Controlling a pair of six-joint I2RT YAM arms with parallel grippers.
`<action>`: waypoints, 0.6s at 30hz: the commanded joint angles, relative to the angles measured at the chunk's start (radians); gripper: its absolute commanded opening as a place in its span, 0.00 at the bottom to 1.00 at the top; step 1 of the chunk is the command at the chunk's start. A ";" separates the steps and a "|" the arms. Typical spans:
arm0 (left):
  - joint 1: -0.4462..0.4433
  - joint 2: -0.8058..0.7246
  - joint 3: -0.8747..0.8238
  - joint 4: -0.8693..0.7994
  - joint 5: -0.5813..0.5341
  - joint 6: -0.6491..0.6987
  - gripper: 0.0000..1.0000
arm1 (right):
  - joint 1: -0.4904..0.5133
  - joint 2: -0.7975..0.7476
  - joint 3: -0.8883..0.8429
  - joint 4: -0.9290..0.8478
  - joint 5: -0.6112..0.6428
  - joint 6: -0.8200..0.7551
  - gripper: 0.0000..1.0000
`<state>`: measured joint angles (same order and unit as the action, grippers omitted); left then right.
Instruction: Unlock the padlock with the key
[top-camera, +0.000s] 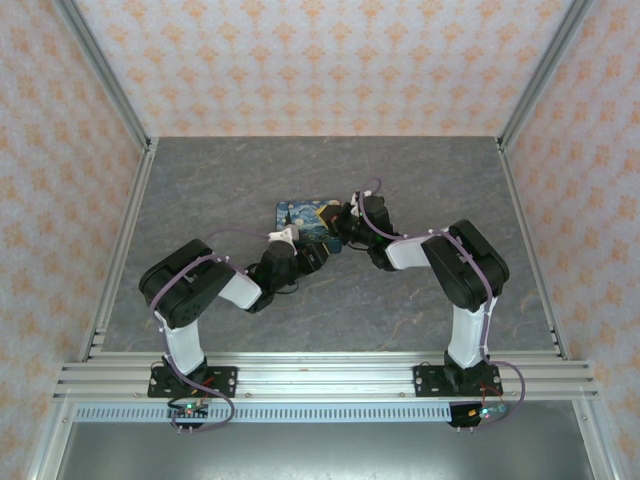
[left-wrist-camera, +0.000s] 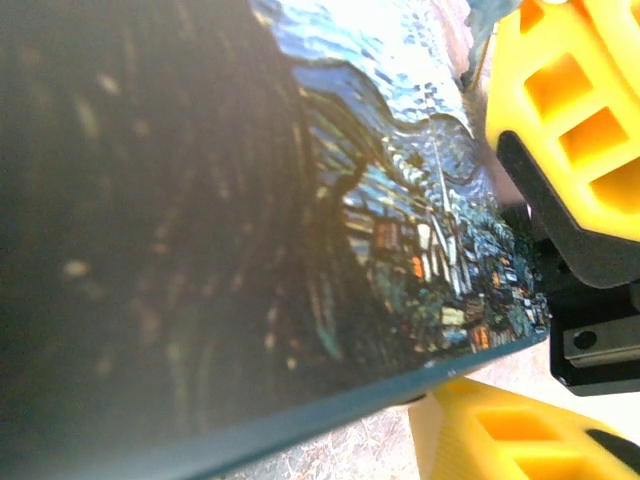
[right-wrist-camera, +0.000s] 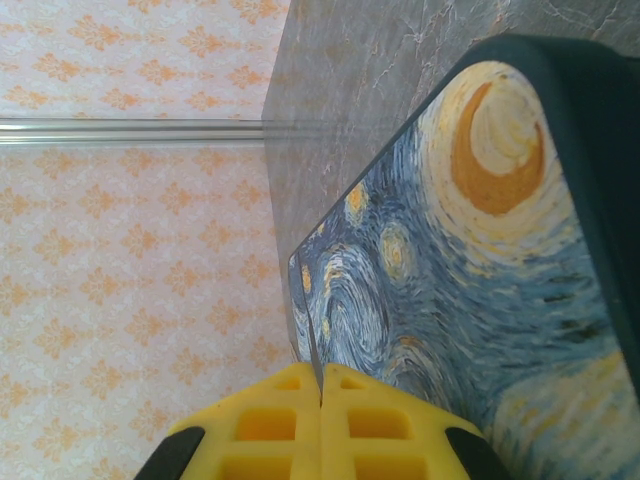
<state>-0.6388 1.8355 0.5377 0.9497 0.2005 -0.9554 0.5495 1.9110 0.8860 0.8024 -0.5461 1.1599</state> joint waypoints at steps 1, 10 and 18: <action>0.001 0.022 0.002 0.005 -0.041 -0.019 0.46 | 0.011 0.029 0.022 0.010 0.011 0.007 0.00; -0.007 0.032 0.002 0.003 -0.055 -0.016 0.33 | 0.012 0.035 0.025 0.013 0.011 0.009 0.00; -0.015 0.033 0.007 -0.009 -0.070 -0.018 0.21 | 0.013 0.041 0.025 0.015 0.011 0.010 0.00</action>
<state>-0.6437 1.8488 0.5377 0.9535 0.1577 -0.9638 0.5510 1.9232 0.8963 0.8101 -0.5453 1.1603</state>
